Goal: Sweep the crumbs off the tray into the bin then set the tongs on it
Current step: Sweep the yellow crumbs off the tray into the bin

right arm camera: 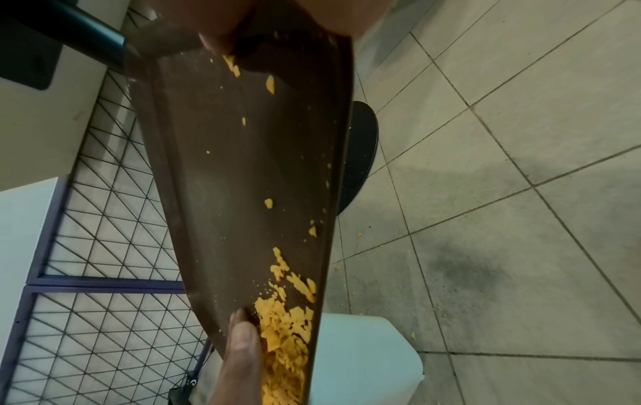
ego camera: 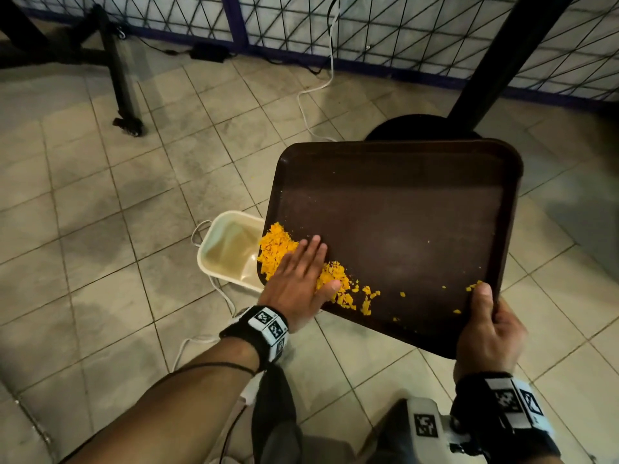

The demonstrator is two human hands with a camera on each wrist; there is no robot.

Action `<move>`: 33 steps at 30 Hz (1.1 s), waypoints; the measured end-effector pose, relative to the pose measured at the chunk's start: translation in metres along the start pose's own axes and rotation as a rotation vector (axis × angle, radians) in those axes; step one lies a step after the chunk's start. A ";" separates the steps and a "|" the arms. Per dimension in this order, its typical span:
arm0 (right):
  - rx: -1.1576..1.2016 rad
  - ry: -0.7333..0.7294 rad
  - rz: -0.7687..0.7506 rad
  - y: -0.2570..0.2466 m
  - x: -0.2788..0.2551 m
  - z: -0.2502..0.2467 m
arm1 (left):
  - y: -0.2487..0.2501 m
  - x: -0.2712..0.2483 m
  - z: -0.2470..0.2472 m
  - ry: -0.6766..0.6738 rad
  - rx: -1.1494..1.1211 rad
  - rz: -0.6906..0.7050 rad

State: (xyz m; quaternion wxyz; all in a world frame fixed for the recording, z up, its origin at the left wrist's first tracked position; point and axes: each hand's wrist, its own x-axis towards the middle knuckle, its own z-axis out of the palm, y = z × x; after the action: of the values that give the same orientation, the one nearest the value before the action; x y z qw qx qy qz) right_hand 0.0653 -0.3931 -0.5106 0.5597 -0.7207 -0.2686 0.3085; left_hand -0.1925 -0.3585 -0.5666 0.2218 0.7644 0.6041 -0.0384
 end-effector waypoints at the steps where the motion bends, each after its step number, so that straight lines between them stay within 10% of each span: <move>1: 0.006 -0.008 0.004 0.001 0.000 0.000 | 0.003 0.002 -0.005 0.009 -0.008 -0.004; 10: 0.101 -0.021 0.025 -0.013 -0.005 0.011 | 0.146 0.035 -0.049 0.271 0.000 0.536; 18: 0.107 -0.023 0.151 -0.019 -0.006 0.009 | 0.106 0.001 -0.006 0.103 0.245 0.669; 24: 0.104 -0.030 0.106 -0.019 -0.006 0.010 | 0.096 0.003 -0.019 0.151 0.140 0.471; 33: 0.079 -0.042 0.089 -0.020 -0.004 0.005 | 0.107 -0.006 -0.001 0.064 0.328 0.693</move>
State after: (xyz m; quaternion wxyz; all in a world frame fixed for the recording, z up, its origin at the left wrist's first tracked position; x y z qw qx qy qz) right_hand 0.0584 -0.3886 -0.4913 0.5675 -0.7027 -0.2358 0.3584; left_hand -0.0936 -0.3820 -0.5324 0.0777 0.9494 0.3025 -0.0336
